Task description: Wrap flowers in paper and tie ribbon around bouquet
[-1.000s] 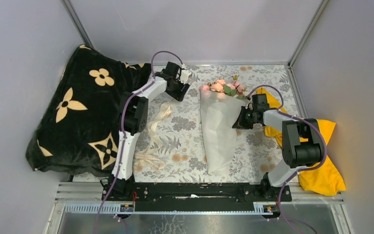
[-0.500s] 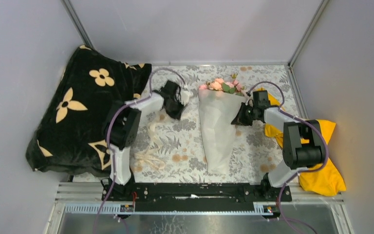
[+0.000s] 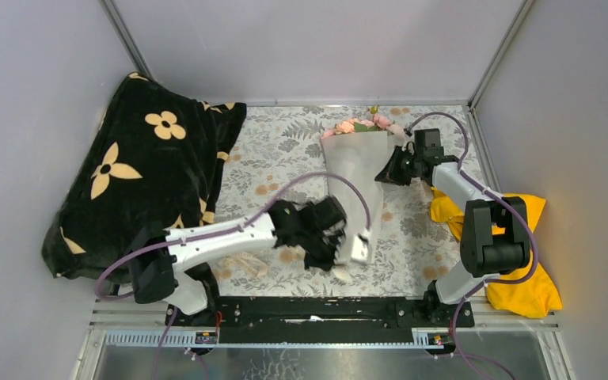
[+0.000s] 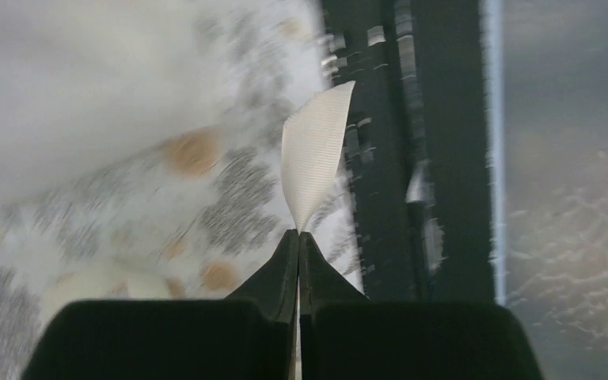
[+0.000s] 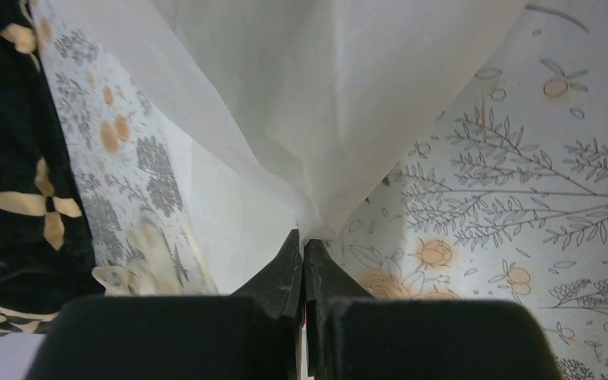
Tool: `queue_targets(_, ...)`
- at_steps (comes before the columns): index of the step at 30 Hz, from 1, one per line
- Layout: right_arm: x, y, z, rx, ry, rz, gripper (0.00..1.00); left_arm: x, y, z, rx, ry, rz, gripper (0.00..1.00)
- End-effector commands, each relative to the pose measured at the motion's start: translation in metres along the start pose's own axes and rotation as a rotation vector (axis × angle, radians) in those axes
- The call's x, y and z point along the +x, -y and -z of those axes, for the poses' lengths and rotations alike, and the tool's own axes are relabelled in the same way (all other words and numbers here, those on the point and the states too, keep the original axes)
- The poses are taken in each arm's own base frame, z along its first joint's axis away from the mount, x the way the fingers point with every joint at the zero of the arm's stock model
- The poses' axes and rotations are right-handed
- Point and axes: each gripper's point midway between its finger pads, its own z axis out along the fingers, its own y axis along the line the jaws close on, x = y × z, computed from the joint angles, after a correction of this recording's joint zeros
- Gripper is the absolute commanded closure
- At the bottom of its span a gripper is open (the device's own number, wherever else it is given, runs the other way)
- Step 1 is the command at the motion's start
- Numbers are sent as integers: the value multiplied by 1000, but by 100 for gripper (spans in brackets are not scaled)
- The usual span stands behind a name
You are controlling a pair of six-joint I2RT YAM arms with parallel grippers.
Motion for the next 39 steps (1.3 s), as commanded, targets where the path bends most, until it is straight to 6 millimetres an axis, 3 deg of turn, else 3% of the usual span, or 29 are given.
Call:
queue_targets(1, -35, -23, 9, -43, 81, -6, 100, -26, 63, -32, 109, -72, -185, 100)
queue_targets(5, -43, -29, 4, -62, 83, -41, 100, -73, 73, -74, 60, -60, -258, 100)
queue_targets(8, -46, -34, 1, -82, 79, -64, 100, -88, 58, -110, -27, -112, -295, 100)
queue_targets(11, -45, -37, 3, -83, 74, -61, 100, -128, 35, -106, -171, -60, -368, 100)
queue_targets(14, -44, -39, 7, -84, 66, -52, 100, -189, -2, -55, -390, 33, -433, 100)
queue_targets(18, -49, -43, 14, -76, 79, -25, 100, -285, -53, 59, -689, 265, -485, 100)
queue_targets(20, -53, -44, 16, -72, 91, -18, 100, -320, -73, 119, -840, 388, -488, 100)
queue_targets(22, -55, -44, 15, -69, 92, -16, 100, -331, -83, 156, -909, 456, -468, 100)
queue_targets(26, -55, -41, 12, -58, 83, -8, 100, -314, -95, 216, -938, 523, -323, 100)
queue_targets(31, -58, -38, 9, -47, 86, -3, 100, -259, -92, 280, -896, 542, -143, 100)
queue_targets(33, -59, -38, 8, -45, 87, -4, 100, -237, -88, 314, -911, 575, -65, 100)
queue_targets(34, -60, -37, 7, -43, 87, -5, 100, -225, -89, 337, -949, 595, -28, 100)
queue_targets(36, -60, -35, 5, -36, 87, -3, 100, -198, -93, 401, -1113, 642, 27, 100)
queue_targets(39, -61, -34, 3, -31, 86, -2, 100, -142, -97, 520, -1580, 613, 105, 100)
